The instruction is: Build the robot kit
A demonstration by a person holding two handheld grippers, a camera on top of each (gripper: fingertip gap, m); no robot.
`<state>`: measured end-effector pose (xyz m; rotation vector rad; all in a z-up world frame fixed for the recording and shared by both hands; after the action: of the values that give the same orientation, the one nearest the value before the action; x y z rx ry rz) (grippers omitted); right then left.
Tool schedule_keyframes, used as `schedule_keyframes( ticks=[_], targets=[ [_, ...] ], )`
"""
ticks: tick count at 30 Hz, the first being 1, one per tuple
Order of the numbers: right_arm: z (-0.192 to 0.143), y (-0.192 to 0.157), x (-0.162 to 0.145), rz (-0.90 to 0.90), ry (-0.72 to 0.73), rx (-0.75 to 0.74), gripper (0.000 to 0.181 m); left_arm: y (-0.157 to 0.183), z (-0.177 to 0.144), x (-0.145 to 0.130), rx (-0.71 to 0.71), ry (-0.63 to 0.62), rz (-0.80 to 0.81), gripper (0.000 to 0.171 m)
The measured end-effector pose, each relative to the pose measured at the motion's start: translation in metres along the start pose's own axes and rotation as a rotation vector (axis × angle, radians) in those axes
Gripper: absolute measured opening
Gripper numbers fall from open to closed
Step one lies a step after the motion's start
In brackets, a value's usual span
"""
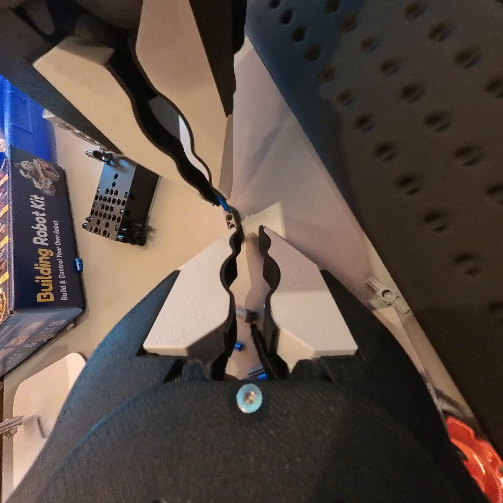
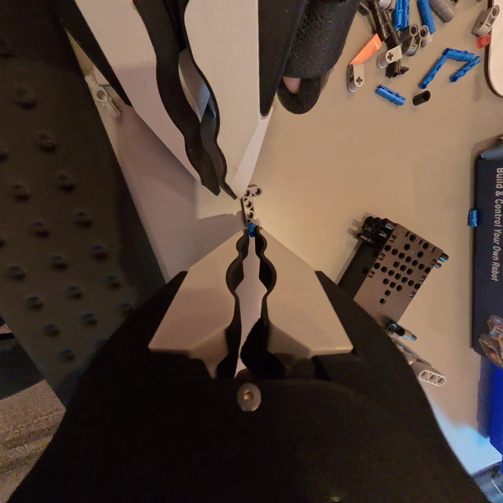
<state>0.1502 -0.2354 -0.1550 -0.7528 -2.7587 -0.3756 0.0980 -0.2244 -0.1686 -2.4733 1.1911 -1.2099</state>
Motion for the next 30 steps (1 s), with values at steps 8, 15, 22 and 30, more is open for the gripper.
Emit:
schedule_keyframes(
  ticks=[8, 15, 22, 30],
  targets=[
    [0.0001, 0.0010, 0.0008, -0.026, -0.060, 0.023, 0.002, 0.0000, 0.0004, 0.0000, -0.008, 0.002, -0.013, 0.009],
    [-0.0001, 0.0008, 0.0016, -0.095, -0.088, 0.058, 0.002, 0.0002, 0.0011, 0.0004, -0.010, 0.003, -0.021, 0.006],
    [-0.0015, 0.0047, -0.0003, -0.127, -0.095, 0.079, 0.002, 0.0005, 0.0039, -0.0033, -0.006, 0.000, -0.024, 0.003],
    [-0.0040, 0.0044, -0.0022, -0.080, -0.074, 0.084, 0.002, -0.0078, 0.0006, -0.0020, 0.001, 0.003, -0.043, 0.013]
  ],
)
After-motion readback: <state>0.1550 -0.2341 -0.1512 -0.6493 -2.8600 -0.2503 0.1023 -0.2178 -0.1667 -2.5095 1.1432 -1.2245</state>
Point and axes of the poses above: each gripper's, where its closed fingertips meet, z out along the fingers, x out of its top, y = z × x across the jaws, the point moved 3 cm from there along -z, back along the fingers
